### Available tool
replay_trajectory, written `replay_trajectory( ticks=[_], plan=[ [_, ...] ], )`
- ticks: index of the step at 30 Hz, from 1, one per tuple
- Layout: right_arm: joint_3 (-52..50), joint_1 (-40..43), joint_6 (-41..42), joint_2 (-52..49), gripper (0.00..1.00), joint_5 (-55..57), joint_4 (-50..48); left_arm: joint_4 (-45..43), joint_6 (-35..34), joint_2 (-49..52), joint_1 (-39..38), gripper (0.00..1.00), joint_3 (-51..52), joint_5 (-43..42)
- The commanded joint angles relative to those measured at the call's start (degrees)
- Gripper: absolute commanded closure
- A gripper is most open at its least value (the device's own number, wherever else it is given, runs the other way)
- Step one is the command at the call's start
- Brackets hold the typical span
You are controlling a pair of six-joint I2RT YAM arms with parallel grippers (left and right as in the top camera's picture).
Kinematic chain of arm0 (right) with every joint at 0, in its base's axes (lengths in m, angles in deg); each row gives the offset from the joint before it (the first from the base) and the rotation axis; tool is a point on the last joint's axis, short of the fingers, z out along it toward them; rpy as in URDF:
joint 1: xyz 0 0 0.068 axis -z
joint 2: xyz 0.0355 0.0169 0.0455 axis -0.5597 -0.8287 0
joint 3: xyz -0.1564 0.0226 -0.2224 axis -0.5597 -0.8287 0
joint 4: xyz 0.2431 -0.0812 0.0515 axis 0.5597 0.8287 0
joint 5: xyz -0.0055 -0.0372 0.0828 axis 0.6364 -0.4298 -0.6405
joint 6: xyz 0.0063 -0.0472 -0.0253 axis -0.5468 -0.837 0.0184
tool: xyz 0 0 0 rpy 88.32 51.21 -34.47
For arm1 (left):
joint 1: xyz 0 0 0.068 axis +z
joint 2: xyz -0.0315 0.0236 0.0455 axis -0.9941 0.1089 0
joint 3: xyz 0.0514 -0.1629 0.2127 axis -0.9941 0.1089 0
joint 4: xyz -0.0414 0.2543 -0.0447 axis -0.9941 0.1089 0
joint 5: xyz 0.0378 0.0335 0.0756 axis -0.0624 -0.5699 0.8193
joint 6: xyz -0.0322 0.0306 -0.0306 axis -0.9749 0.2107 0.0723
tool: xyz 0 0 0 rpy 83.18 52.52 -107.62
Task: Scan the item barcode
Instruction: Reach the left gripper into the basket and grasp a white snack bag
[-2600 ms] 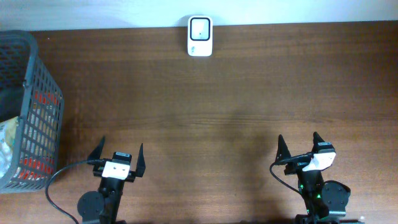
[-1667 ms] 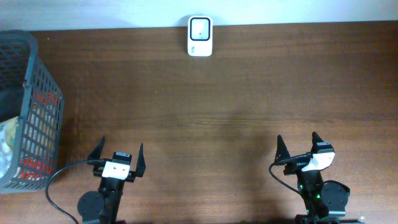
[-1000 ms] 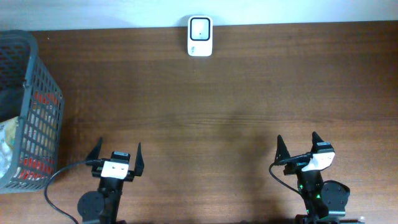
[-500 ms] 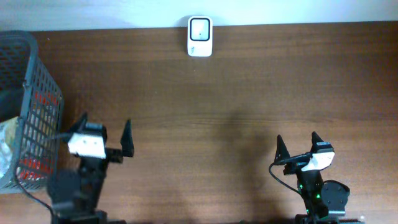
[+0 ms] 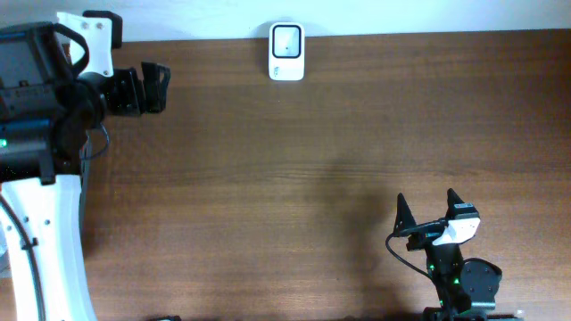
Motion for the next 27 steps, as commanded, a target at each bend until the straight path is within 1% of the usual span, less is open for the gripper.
replay_trajectory(
  ticks=[1, 2, 3, 5, 6, 8, 9, 10, 11, 13, 14, 16, 18, 19, 20, 21, 22, 23, 25, 27],
  plan=[
    [-0.31, -0.31, 0.35, 0.33, 0.01, 0.11, 0.33, -3.04, 0.74, 0.87, 1.07, 0.01, -1.6, -0.02],
    [-0.31, -0.31, 0.35, 0.33, 0.01, 0.11, 0.33, -3.65, -1.46, 0.9, 3.13, 0.01, -2.25, 0.96],
    [-0.31, -0.31, 0.35, 0.33, 0.01, 0.11, 0.33, -4.28, -9.03, 0.9, 8.22, 0.01, -3.21, 5.79],
    [-0.31, -0.33, 0.35, 0.33, 0.01, 0.11, 0.33, -4.17, -16.68, 0.87, 18.45, 0.01, -3.87, 13.66],
    [-0.31, -0.33, 0.35, 0.33, 0.01, 0.11, 0.33, -3.3, -18.51, 1.03, 23.71, 0.01, -3.85, 16.55],
    [-0.31, -0.33, 0.35, 0.33, 0.01, 0.11, 0.33, -0.66, -18.56, 2.05, 30.53, 0.01, -3.85, 16.98],
    [-0.31, -0.33, 0.35, 0.33, 0.01, 0.11, 0.33, 1.42, -18.69, 3.17, 33.2, 0.01, -3.8, 17.0],
    [-0.31, -0.33, 0.35, 0.33, 0.01, 0.11, 0.33, 3.56, -21.44, 5.16, 36.06, 0.01, -3.15, 18.4],
    [-0.31, -0.33, 0.35, 0.33, 0.01, 0.11, 0.33, 4.44, -21.9, 6.58, 37.35, 0.01, -2.47, 18.78],
    [-0.31, -0.33, 0.35, 0.33, 0.01, 0.11, 0.33, 5.92, -21.92, 9.6, 38.95, 0.0, -0.04, 20.04],
    [-0.31, -0.33, 0.35, 0.33, 0.01, 0.11, 0.33, 6.51, -21.92, 11.74, 39.19, 0.03, 2.58, 22.67],
    [-0.31, -0.33, 0.35, 0.33, 0.01, 0.11, 0.33, 5.51, -21.94, 13.92, 39.19, 0.03, 7.89, 26.03],
    [-0.31, -0.33, 0.35, 0.33, 0.01, 0.11, 0.33, 2.95, -20.87, 15.47, 39.19, 0.01, 12.15, 27.52],
    [-0.31, -0.33, 0.35, 0.33, 0.01, 0.11, 0.33, 0.52, -15.85, 16.39, 39.19, 0.0, 14.56, 27.54],
    [-0.31, -0.33, 0.35, 0.33, 0.01, 0.11, 0.33, -0.9, -12.66, 17.49, 39.19, 0.0, 15.58, 28.26],
    [-0.31, -0.33, 0.35, 0.33, 0.01, 0.11, 0.33, -2.29, -9.29, 19.28, 39.19, 0.01, 16.0, 28.5],
    [-0.31, -0.33, 0.35, 0.33, 0.01, 0.11, 0.33, -3.02, -5.62, 21.14, 39.19, 0.04, 16.0, 28.44],
    [-0.31, -0.33, 0.35, 0.33, 0.01, 0.11, 0.33, -3.08, -1.6, 23.91, 39.19, 0.04, 16.0, 28.37],
    [-0.31, -0.33, 0.35, 0.33, 0.01, 0.11, 0.33, -2.97, -1.31, 27.06, 39.19, 0.03, 16.0, 28.39],
    [-0.31, -0.31, 0.35, 0.33, 0.01, 0.11, 0.33, -2.97, -1.31, 29.03, 39.39, 0.05, 16.02, 30.01]
  ],
)
